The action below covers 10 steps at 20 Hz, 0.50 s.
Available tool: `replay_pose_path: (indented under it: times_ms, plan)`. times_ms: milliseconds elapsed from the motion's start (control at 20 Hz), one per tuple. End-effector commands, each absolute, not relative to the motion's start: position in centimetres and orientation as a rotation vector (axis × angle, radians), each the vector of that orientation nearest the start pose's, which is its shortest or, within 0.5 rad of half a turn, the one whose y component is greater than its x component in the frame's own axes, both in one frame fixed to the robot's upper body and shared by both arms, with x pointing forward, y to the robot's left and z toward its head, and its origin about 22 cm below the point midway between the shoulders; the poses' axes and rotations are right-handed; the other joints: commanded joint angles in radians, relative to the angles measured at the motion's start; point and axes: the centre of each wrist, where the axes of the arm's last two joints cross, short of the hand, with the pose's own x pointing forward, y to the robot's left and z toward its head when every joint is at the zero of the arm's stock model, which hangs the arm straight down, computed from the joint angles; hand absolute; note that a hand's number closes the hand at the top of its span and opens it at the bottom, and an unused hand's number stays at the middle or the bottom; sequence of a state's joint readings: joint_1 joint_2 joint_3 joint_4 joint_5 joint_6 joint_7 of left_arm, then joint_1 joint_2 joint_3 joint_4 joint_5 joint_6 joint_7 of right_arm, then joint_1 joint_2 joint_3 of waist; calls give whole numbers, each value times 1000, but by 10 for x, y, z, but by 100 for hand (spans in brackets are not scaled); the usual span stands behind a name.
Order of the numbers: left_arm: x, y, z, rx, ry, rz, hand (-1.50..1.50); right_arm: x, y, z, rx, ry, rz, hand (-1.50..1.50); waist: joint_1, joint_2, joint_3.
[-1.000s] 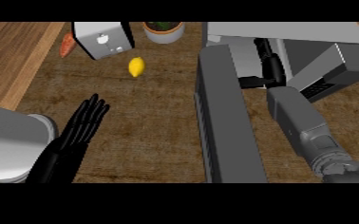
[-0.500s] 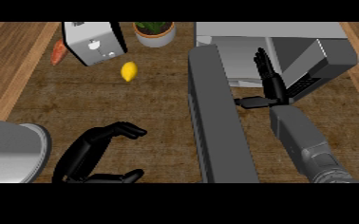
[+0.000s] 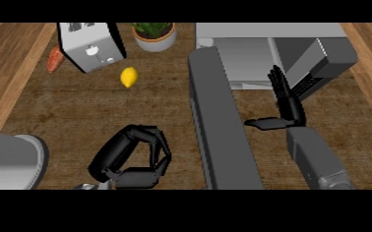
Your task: Pick up the milk, place it into the microwave and close the microwave
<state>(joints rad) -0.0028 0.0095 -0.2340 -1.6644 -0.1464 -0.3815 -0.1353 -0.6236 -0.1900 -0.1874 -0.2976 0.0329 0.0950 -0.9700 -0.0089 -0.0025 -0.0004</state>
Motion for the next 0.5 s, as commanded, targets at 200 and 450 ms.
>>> replay_pose_path:
  times_ms: [200,450]
  plan:
    - [237,127,-23,-466,-1580,-810,150,298,-313,-104,52,-1881,173,-150,-22,-2,-1]
    - [241,110,-39,-517,-1533,-823,150,278,-316,-88,54,-1905,199,-150,-44,-7,-3]
